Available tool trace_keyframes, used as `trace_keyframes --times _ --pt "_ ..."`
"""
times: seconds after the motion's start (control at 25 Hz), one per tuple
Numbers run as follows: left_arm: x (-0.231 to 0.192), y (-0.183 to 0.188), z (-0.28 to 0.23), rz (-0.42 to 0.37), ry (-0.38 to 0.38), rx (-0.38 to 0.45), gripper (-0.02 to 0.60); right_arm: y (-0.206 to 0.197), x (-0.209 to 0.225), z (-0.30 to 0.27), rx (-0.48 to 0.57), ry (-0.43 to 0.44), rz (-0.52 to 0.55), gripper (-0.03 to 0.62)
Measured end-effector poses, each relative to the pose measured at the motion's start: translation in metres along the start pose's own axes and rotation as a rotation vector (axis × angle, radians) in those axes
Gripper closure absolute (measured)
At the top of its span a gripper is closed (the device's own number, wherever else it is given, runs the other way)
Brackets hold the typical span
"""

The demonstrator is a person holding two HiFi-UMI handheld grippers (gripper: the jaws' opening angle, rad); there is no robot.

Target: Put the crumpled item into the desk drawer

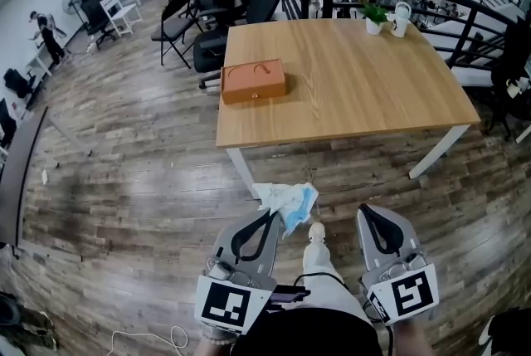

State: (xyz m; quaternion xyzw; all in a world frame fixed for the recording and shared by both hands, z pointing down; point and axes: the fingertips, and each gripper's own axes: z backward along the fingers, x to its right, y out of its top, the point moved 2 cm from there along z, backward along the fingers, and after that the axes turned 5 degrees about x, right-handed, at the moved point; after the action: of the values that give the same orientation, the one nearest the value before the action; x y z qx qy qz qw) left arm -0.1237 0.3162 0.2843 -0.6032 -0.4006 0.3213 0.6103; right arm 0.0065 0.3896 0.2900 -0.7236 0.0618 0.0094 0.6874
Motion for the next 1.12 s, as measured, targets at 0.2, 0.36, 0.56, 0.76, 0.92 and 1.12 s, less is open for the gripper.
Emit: trace_keyframes --times 0.2,0.36,0.56,0.76,0.92,1.12 --pt "-0.022 -0.005 -0.045 0.011 0.017 0.006 0.577 -0.008 0.033 -0.042 -0.001 0.019 -0.005 0.588" --pt "-0.040 -0.008 -0.088 0.015 0.025 -0.008 0.577 -0.017 0.066 -0.081 -0.017 0.032 -0.015 0.588" --pt "-0.071 -0.018 -0.141 0.030 0.055 -0.039 0.577 -0.025 0.097 -0.136 -0.037 0.087 -0.021 0.588" --pt "-0.100 -0.022 -0.194 0.040 0.087 -0.053 0.577 -0.031 0.134 -0.193 -0.052 0.138 -0.041 0.588" --pt "-0.122 -0.014 -0.229 0.051 0.126 -0.059 0.577 -0.028 0.160 -0.232 -0.062 0.180 -0.054 0.588" --pt "-0.149 -0.011 -0.267 0.057 0.175 -0.061 0.577 -0.028 0.187 -0.277 -0.059 0.225 -0.066 0.588"
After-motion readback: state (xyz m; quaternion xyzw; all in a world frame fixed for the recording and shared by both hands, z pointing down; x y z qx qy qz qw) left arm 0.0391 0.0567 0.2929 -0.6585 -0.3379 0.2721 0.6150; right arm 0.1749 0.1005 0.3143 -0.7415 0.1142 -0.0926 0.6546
